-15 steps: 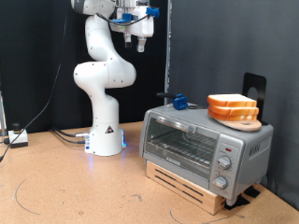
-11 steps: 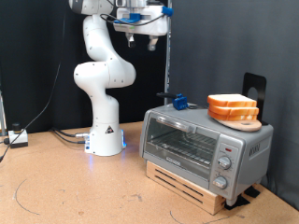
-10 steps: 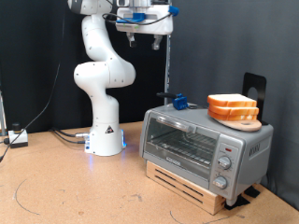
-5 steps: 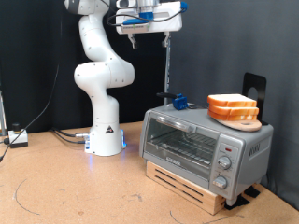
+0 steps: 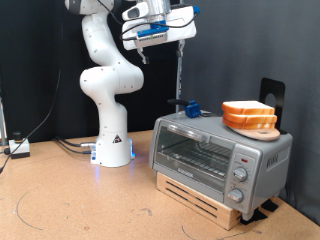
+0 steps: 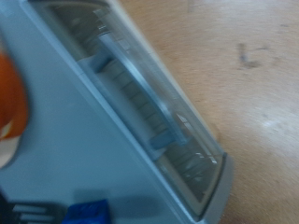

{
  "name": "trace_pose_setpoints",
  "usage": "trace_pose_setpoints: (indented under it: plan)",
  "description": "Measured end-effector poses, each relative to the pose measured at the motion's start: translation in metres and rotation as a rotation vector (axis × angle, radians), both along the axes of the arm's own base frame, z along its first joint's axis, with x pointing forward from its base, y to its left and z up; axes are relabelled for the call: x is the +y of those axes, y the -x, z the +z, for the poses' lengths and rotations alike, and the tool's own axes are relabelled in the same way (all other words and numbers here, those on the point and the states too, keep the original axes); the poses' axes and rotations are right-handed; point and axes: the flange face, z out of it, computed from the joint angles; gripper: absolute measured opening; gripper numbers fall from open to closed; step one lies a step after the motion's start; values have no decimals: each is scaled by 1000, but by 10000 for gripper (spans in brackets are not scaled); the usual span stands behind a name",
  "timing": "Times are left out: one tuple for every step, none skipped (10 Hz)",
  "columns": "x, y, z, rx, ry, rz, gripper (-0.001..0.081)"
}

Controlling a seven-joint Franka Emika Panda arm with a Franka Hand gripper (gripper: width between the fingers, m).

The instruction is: Make a piece of toast with the oven

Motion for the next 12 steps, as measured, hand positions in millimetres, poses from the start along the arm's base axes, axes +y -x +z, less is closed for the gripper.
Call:
trace_pose_setpoints:
  plan:
    - [-4, -1, -1, -26, -43, 116, 807]
    - [-10, -4, -7, -53, -72, 234, 807]
    - [-17, -9, -17, -76, -84, 356, 807]
    - [-25, -17, -29, -85, -81, 417, 807]
    - [-23, -27, -39, -79, -73, 456, 807]
    - [-23, -25, -38, -74, -81, 452, 807]
    - [-23, -19, -41, -27, -111, 479, 807]
    - [-25, -12, -42, -5, -147, 525, 807]
    - [-29, -6, -46, -21, -165, 570, 807]
    - [-32, -3, -51, -63, -165, 596, 807]
    - [-34, -1, -58, -100, -157, 588, 807]
    - [-35, 0, -65, -117, -153, 574, 807]
